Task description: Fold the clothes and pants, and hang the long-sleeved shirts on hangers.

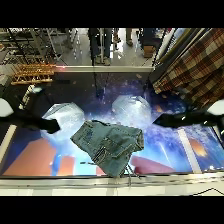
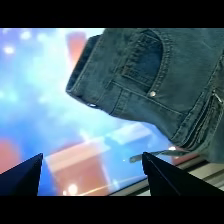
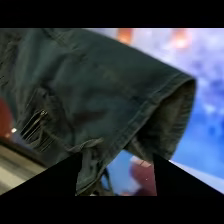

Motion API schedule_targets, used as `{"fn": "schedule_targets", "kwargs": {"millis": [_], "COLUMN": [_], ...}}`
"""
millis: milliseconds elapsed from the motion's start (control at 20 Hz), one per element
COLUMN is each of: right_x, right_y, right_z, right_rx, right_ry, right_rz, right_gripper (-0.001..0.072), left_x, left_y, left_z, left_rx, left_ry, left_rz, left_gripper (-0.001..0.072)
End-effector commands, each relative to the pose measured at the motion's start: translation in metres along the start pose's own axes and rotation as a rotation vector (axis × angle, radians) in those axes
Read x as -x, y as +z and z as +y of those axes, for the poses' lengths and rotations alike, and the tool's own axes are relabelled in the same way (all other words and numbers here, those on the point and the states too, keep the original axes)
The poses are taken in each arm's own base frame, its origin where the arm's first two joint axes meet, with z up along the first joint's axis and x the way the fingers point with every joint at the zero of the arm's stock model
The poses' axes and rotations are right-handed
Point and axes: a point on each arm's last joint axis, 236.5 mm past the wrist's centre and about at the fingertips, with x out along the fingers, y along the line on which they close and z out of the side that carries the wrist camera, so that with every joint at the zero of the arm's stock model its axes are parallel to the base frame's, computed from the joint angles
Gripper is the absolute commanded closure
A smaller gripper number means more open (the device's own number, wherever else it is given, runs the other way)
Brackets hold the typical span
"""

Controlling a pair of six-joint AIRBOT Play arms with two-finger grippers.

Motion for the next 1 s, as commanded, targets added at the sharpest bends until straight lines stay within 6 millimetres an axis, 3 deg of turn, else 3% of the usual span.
{"fn": "schedule_targets", "kwargs": {"millis": [0, 150, 200, 300, 500, 600, 800, 850, 900, 950], "right_x": [-0.055, -0.086, -0.096, -0.118, -0.153, -0.164, -0.185, -0.191, -0.195, -0.198], "right_y": [-0.075, -0.147, -0.174, -0.201, -0.214, -0.213, -0.201, -0.199, -0.196, -0.193], "right_z": [0.034, 0.045, 0.051, 0.062, 0.081, 0.084, 0.093, 0.096, 0.100, 0.105], "right_rx": [-0.149, -0.316, -0.302, -0.217, -0.138, -0.121, -0.089, -0.076, -0.068, -0.052], "right_ry": [0.259, 0.377, 0.370, 0.321, 0.240, 0.223, 0.218, 0.217, 0.219, 0.224], "right_rz": [0.097, 0.220, 0.290, 0.360, 0.354, 0.360, 0.413, 0.424, 0.432, 0.438], "right_gripper": [0.0181, 0.0217, 0.0220, 0.0220, 0.0224, 0.0299, 0.0315, 0.0362, 0.0384, 0.0519], "left_x": [-0.067, -0.109, -0.119, -0.134, -0.149, -0.156, -0.171, -0.175, -0.178, -0.181], "left_y": [-0.018, -0.034, -0.031, -0.023, -0.022, -0.016, -0.024, -0.025, -0.023, -0.020], "left_z": [-0.004, 0.003, 0.000, 0.001, 0.010, 0.014, 0.000, -0.002, -0.001, 0.000], "left_rx": [0.066, 0.153, 0.210, 0.338, 0.397, 0.415, 0.412, 0.408, 0.412, 0.420], "left_ry": [-0.129, -0.250, -0.319, -0.429, -0.438, -0.406, -0.414, -0.410, -0.399, -0.384], "left_rz": [0.001, 0.105, 0.107, 0.093, 0.092, 0.069, 0.118, 0.121, 0.115, 0.101], "left_gripper": [0.0009, 0.0008, 0.0009, 0.0009, 0.0018, 0.0018, 0.0022, 0.0098, 0.0231, 0.0394]}}
